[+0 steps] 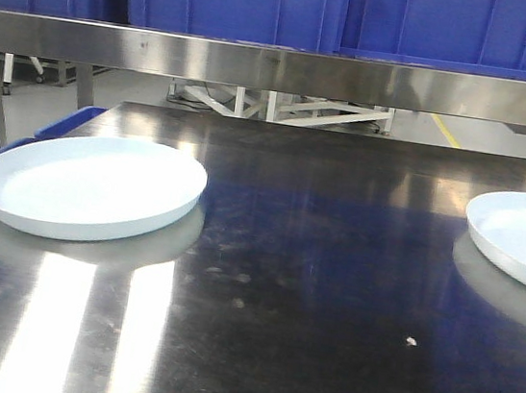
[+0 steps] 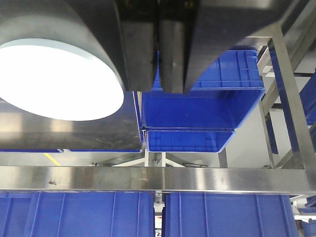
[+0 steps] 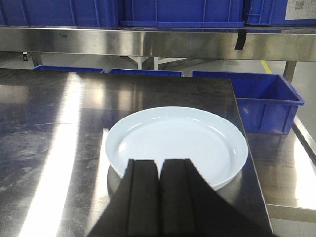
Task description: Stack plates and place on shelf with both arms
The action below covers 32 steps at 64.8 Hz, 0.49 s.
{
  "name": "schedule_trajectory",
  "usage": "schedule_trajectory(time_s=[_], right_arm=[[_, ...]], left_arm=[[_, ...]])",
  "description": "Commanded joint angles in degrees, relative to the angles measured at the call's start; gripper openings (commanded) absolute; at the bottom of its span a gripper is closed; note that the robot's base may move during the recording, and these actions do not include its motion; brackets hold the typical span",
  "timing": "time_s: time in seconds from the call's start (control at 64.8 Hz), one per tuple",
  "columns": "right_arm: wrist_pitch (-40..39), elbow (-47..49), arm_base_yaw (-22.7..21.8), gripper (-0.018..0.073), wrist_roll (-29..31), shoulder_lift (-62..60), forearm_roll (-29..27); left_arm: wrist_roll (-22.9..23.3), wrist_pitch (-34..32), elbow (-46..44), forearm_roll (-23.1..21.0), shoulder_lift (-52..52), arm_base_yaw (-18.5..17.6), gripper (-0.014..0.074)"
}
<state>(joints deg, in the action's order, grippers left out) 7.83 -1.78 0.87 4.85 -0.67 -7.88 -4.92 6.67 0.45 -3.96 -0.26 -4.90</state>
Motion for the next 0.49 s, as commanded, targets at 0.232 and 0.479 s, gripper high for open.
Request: schedule_trajectory(time_s=[0.232, 0.479], right_arm=[[-5.3, 0.1, -0.3, 0.0049, 0.2, -1.0, 0.4], [-5.3, 0.1, -0.3, 0.0049, 0.2, -1.0, 0.4]], left_arm=[[0.7, -4.9, 0.2, -0.2, -1.1, -0.5, 0.0082], [0.7, -5.0, -0.2, -0.2, -1.1, -0.5, 0.0082]])
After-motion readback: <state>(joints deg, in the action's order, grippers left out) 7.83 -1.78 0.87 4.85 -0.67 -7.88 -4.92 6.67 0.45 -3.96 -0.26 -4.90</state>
